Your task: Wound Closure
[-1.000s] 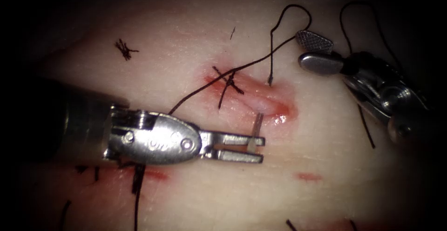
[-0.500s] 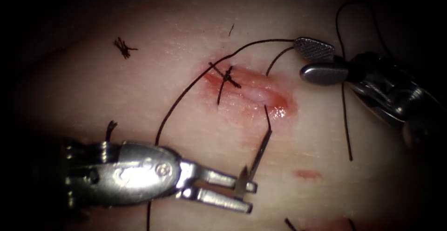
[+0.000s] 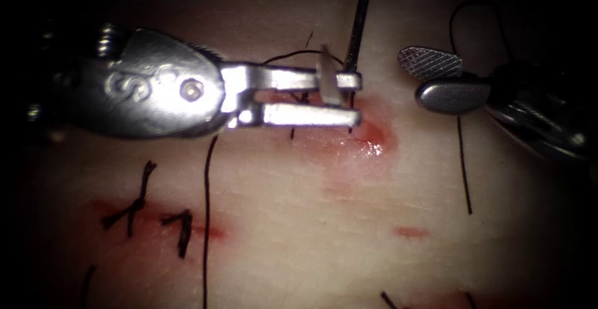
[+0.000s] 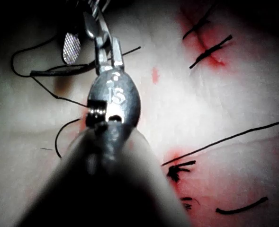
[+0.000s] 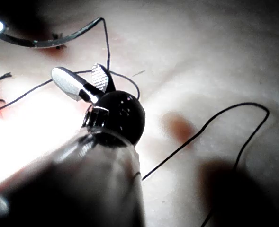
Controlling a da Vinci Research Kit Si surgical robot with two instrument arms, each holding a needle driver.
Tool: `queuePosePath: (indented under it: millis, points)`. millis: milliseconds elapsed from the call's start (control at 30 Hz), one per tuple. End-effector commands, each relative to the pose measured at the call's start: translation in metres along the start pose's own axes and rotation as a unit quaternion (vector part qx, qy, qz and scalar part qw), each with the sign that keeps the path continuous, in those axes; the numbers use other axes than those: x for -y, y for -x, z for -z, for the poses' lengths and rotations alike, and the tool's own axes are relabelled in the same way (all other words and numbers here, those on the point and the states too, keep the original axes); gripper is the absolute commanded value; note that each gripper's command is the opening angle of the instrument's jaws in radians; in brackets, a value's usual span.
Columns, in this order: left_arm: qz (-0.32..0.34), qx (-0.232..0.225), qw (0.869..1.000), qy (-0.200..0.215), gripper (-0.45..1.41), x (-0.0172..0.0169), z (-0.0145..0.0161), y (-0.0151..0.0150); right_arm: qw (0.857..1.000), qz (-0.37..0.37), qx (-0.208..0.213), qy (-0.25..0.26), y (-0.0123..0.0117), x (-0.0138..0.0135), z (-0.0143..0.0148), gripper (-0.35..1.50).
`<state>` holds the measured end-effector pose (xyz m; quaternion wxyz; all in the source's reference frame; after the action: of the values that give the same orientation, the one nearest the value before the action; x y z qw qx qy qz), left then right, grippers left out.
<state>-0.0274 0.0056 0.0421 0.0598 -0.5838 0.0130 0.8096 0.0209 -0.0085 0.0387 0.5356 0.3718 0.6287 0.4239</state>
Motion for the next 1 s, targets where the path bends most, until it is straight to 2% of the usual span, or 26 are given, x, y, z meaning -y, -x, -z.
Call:
queuePosePath:
  millis: [33, 67, 200, 233, 267, 300, 367, 400, 467, 533, 600, 633, 733, 833, 933, 1000]
  points:
    - [-0.001, 0.000, 1.000, -0.012, -0.45, 0.0007, -0.0005, 0.0001, 1.000, -0.008, 0.000, -0.003, -0.0004, 0.0005, -0.0011, 1.43]
    - [-0.010, 0.000, 0.999, -0.030, -0.45, 0.0021, -0.0002, -0.0002, 1.000, -0.028, -0.001, -0.004, -0.0006, 0.0011, -0.0011, 1.42]
    - [-0.027, -0.005, 0.999, -0.045, -0.45, 0.0033, -0.0001, -0.0005, 0.998, -0.063, 0.000, -0.005, -0.0006, 0.0016, -0.0011, 1.33]
    - [-0.032, -0.007, 0.998, -0.047, -0.45, 0.0035, -0.0001, -0.0005, 0.996, -0.086, 0.000, -0.005, -0.0005, 0.0017, -0.0011, 1.30]
    - [-0.042, -0.008, 0.998, -0.047, -0.45, 0.0032, -0.0003, -0.0004, 0.989, -0.145, 0.003, -0.004, -0.0004, 0.0018, -0.0009, 1.26]
    - [-0.042, -0.008, 0.998, -0.047, -0.45, 0.0032, -0.0003, -0.0004, 0.989, -0.145, 0.003, -0.004, -0.0004, 0.0018, -0.0009, 1.26]
    - [-0.064, -0.011, 0.997, -0.046, -0.45, 0.0019, -0.0007, 0.0000, 0.979, -0.204, 0.006, -0.001, -0.0002, 0.0017, -0.0007, 1.26]
    - [-0.064, -0.011, 0.997, -0.046, -0.45, 0.0019, -0.0007, 0.0000, 0.979, -0.204, 0.006, -0.001, -0.0002, 0.0017, -0.0007, 1.26]
    - [-0.099, -0.013, 0.994, -0.045, -0.45, -0.0005, -0.0013, 0.0010, 0.971, -0.239, 0.007, 0.000, 0.0002, 0.0015, -0.0005, 1.28]
    - [-0.140, -0.009, 0.989, -0.049, -0.45, -0.0034, -0.0020, 0.0027, 0.969, -0.244, 0.018, 0.014, 0.0007, 0.0011, -0.0005, 1.30]
    - [-0.147, -0.008, 0.988, -0.051, -0.45, -0.0041, -0.0022, 0.0032, 0.970, -0.243, 0.019, 0.018, 0.0008, 0.0010, -0.0005, 1.30]
    - [-0.166, -0.005, 0.985, -0.056, -0.45, -0.0056, -0.0027, 0.0043, 0.969, -0.247, 0.018, 0.024, 0.0010, 0.0008, -0.0006, 1.32]
    - [-0.182, 0.001, 0.982, -0.057, -0.45, -0.0068, -0.0032, 0.0052, 0.967, -0.251, 0.018, 0.026, 0.0013, 0.0006, -0.0009, 1.32]
    - [-0.233, 0.017, 0.971, -0.059, -0.45, -0.0089, -0.0045, 0.0069, 0.967, -0.253, 0.023, 0.036, 0.0019, 0.0002, -0.0018, 1.32]
    - [-0.250, 0.029, 0.966, -0.063, -0.45, -0.0095, -0.0050, 0.0073, 0.963, -0.263, 0.028, 0.046, 0.0024, -0.0001, -0.0023, 1.32]
    - [-0.274, 0.042, 0.959, -0.066, -0.45, -0.0100, -0.0057, 0.0075, 0.959, -0.270, 0.042, 0.073, 0.0035, -0.0006, -0.0029, 1.32]
